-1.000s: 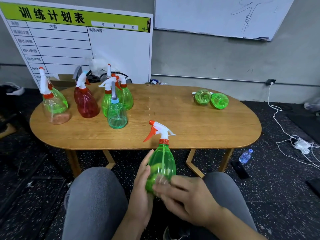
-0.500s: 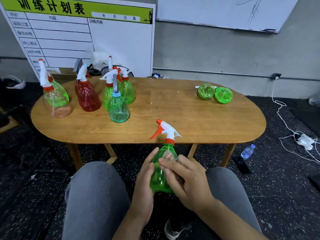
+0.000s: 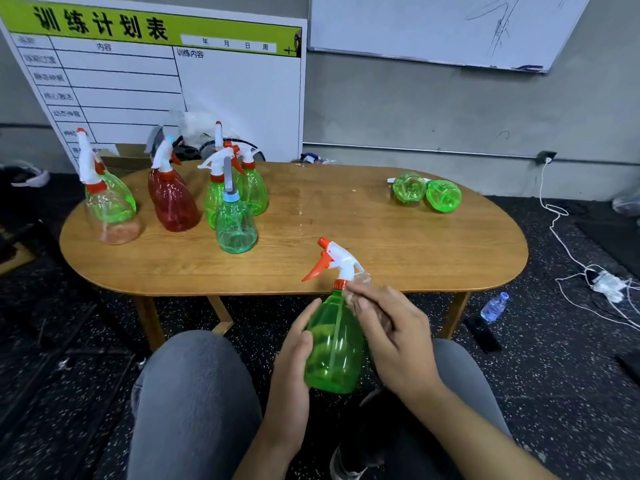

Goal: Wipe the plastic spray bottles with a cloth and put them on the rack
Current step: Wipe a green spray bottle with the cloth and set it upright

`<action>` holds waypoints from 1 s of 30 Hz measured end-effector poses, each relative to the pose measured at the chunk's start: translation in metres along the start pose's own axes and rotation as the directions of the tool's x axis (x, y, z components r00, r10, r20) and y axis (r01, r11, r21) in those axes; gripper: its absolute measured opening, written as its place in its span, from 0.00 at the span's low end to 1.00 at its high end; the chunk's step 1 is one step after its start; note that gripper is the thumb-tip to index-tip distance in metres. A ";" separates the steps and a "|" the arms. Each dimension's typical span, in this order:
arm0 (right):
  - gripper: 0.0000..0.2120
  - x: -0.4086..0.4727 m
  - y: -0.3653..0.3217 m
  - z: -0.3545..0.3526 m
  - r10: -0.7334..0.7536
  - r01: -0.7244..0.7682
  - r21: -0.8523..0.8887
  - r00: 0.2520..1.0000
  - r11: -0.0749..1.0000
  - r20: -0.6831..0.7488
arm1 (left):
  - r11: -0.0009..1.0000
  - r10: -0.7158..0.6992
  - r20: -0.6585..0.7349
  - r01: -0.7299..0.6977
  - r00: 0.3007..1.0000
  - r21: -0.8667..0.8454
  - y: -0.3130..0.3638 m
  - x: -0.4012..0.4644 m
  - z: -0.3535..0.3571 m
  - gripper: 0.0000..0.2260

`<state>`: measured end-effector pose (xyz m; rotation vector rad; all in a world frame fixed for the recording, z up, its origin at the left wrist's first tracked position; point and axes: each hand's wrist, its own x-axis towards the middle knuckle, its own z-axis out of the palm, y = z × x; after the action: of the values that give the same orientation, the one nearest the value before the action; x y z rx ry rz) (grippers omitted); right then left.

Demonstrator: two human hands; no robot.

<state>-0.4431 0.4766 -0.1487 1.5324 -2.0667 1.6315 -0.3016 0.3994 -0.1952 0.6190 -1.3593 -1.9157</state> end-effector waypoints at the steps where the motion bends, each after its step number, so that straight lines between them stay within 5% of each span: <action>1: 0.11 0.006 0.002 0.005 0.038 -0.039 0.016 0.999 0.999 0.013 | 1.000 0.006 0.007 -0.007 1.000 0.021 -0.001 0.000 0.000 0.23; 4: 0.13 0.002 0.004 0.019 0.027 -0.024 -0.038 0.997 0.999 0.072 | 1.000 -0.004 0.008 0.004 1.000 0.007 -0.002 0.001 -0.003 0.26; 9: 0.12 -0.019 -0.004 0.020 -0.206 0.217 -0.063 0.967 0.974 0.148 | 0.994 -0.047 0.012 0.048 0.999 -0.102 -0.003 0.001 -0.008 0.20; 18: 0.12 -0.052 -0.001 -0.001 -0.483 0.542 -0.057 0.787 0.839 0.383 | 0.994 -0.039 0.020 0.040 0.999 -0.100 0.006 -0.004 0.002 0.21; 21: 0.12 -0.053 -0.003 -0.002 -0.332 0.344 0.008 0.898 0.939 0.290 | 0.999 -0.018 0.007 0.018 1.000 -0.045 0.008 -0.004 0.005 0.21; 24: 0.13 -0.044 -0.002 0.002 -0.031 0.027 0.057 0.997 0.998 0.070 | 0.996 0.009 0.000 -0.009 1.000 0.083 0.008 -0.004 0.005 0.35; 27: 0.12 -0.035 0.004 0.010 0.190 -0.182 0.192 0.981 0.964 -0.024 | 0.996 0.039 -0.001 -0.039 0.999 0.083 0.003 -0.002 0.003 0.37; 30: 0.12 -0.035 0.006 0.014 0.248 -0.235 0.244 0.969 0.941 -0.024 | 0.999 0.023 0.019 -0.024 1.000 0.038 0.000 0.000 0.001 0.34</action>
<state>-0.4240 0.4876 -0.1799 1.3174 -2.1679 2.0531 -0.3020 0.4003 -0.1946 0.6021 -1.4120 -1.8851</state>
